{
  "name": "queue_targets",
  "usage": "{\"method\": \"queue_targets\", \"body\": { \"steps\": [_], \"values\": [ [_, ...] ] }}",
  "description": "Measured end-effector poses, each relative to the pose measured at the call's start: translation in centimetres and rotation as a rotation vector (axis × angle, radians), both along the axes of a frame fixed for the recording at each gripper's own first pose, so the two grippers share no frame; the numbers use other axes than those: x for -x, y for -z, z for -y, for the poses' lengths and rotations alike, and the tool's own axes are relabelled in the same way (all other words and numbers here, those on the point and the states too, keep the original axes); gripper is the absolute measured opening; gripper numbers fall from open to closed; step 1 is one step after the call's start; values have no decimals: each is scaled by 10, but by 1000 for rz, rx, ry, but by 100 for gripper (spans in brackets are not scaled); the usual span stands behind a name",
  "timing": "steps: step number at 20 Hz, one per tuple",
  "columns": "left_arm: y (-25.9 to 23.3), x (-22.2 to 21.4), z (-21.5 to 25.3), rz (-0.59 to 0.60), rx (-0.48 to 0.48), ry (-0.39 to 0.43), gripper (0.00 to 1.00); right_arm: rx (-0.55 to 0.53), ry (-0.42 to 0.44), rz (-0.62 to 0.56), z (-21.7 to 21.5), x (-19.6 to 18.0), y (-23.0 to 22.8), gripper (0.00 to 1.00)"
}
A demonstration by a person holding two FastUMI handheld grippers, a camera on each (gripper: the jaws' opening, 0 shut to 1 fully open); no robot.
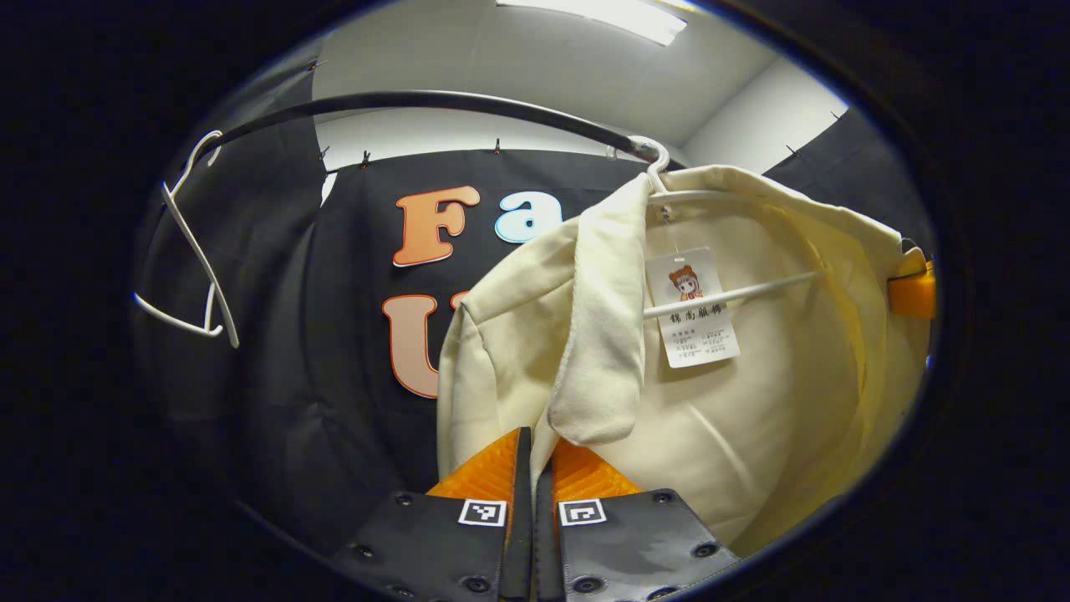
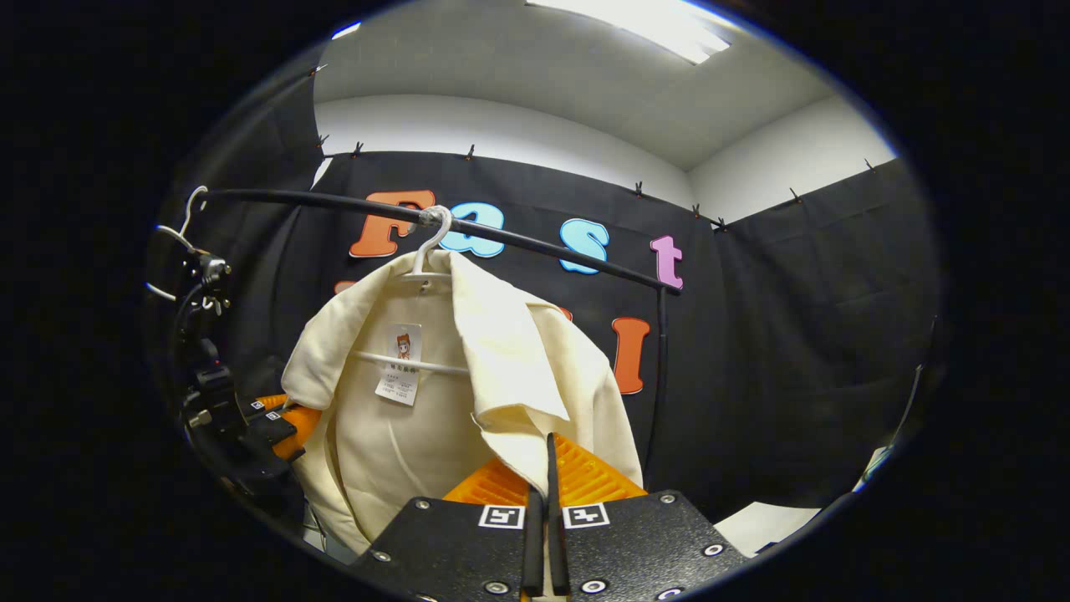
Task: Grasp the clothes on the hanger with both hands and then place them into the laundry hamper below.
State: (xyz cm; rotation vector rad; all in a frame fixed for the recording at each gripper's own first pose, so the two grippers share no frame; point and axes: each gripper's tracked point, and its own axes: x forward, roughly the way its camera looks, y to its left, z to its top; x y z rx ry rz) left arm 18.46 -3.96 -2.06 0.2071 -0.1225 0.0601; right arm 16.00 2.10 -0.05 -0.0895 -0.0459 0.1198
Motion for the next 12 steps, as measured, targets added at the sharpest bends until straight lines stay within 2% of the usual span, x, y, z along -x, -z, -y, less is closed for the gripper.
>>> {"method": "queue_targets", "body": {
  "steps": [2,6,12],
  "values": [
    [-28,16,-12,54,-41,-22,9,16,40,38,12,7,-13,1],
    [-64,17,-49,122,-230,-130,9,92,113,140,39,10,-55,1],
    [-125,0,-79,232,-344,-193,9,153,156,235,70,-9,-117,0]
  ]
}}
